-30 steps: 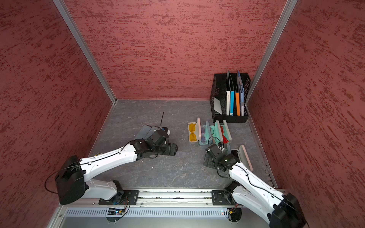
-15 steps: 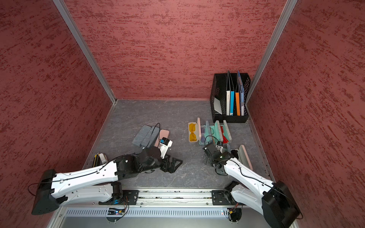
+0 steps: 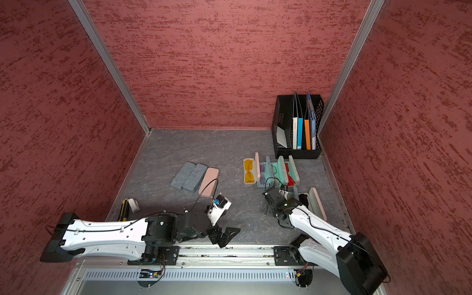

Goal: Close the glasses case
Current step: Move the glasses case to the center of the board.

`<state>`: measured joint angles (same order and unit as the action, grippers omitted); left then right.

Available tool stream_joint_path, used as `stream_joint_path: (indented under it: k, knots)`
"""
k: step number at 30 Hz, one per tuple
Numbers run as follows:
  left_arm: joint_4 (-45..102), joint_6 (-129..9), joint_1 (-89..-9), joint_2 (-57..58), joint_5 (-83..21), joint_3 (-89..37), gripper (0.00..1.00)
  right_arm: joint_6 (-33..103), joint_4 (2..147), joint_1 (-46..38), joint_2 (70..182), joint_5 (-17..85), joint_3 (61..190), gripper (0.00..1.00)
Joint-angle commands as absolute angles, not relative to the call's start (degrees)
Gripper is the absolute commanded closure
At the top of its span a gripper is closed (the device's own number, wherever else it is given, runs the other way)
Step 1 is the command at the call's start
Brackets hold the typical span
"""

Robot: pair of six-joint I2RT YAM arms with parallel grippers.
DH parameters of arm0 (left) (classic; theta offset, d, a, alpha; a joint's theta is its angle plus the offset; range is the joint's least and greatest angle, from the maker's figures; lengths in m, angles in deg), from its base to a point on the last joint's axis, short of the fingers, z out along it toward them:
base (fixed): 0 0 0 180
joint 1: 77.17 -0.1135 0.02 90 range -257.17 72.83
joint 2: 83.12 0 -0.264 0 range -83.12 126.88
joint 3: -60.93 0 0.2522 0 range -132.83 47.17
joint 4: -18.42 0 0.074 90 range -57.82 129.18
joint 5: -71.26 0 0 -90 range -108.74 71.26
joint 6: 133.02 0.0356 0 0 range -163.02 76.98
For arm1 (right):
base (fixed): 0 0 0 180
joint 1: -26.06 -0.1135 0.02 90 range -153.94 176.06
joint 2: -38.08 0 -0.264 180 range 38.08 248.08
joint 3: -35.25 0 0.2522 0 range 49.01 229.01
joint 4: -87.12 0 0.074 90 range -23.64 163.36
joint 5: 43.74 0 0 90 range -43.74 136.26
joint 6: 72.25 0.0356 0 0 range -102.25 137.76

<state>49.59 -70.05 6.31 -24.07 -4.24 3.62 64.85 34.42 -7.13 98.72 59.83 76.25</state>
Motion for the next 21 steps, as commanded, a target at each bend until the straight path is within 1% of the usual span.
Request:
stream_joint_path:
  k: [1,9,16,21]
  knots:
    - [47.41,-67.38,7.44,-25.47,-0.89,5.27,0.00,64.94,37.67,-6.65,99.17,56.85,75.05,0.10]
    - [48.75,-69.02,7.60,-30.43,1.53,7.91,0.00,64.30,39.09,-6.72,100.33,54.58,75.36,0.24]
    - [51.30,-71.10,7.55,-34.33,3.63,9.63,0.00,64.16,43.54,-6.97,103.51,50.41,74.51,0.40]
    - [51.63,-71.21,7.64,-35.87,3.50,10.64,0.00,65.29,45.06,-9.59,104.85,49.58,75.02,0.46]
